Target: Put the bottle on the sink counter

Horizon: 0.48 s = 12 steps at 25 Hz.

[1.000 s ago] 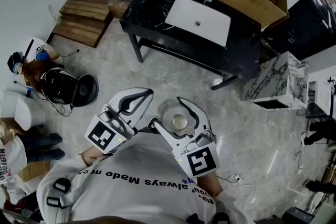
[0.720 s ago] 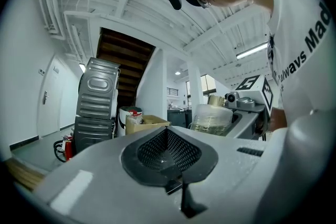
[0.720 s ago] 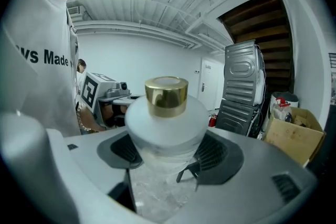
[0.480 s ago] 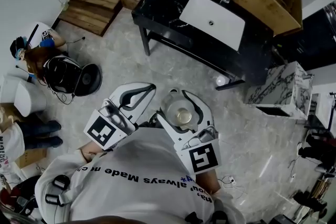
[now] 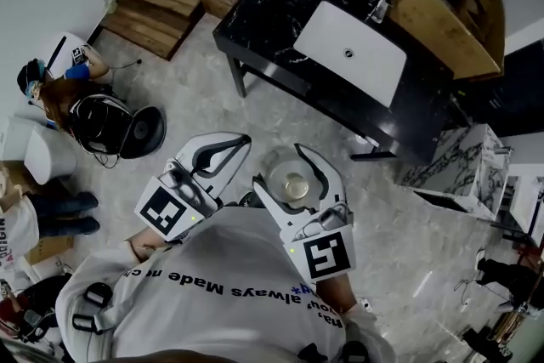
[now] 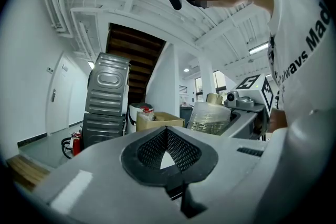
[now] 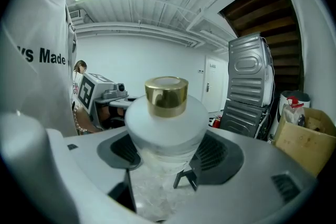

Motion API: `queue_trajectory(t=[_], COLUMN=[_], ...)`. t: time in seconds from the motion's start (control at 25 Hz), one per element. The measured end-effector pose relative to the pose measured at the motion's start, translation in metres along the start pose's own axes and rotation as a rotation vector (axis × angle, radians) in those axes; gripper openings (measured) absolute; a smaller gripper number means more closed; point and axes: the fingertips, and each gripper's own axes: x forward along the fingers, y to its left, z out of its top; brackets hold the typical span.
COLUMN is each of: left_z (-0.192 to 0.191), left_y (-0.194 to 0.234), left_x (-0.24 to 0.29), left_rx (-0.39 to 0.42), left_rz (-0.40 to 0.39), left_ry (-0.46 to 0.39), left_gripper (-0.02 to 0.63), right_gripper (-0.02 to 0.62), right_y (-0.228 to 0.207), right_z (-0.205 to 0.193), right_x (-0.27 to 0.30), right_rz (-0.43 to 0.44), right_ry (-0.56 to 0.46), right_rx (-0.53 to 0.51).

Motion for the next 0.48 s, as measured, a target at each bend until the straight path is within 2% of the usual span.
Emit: queue_trajectory(t=[0.48], left_z=[0.011], left_y=[0.053], left_x=[0.110], left_rx=[0.004], left_rz=[0.022], left_ry=[0.019], left_gripper=[0.003], right_gripper=[0.333], right_y=[-0.118], right_z=[0.007], right_x=[0.029], right_rz=[0.017], right_ry=[-0.027], right_rx=[-0.006])
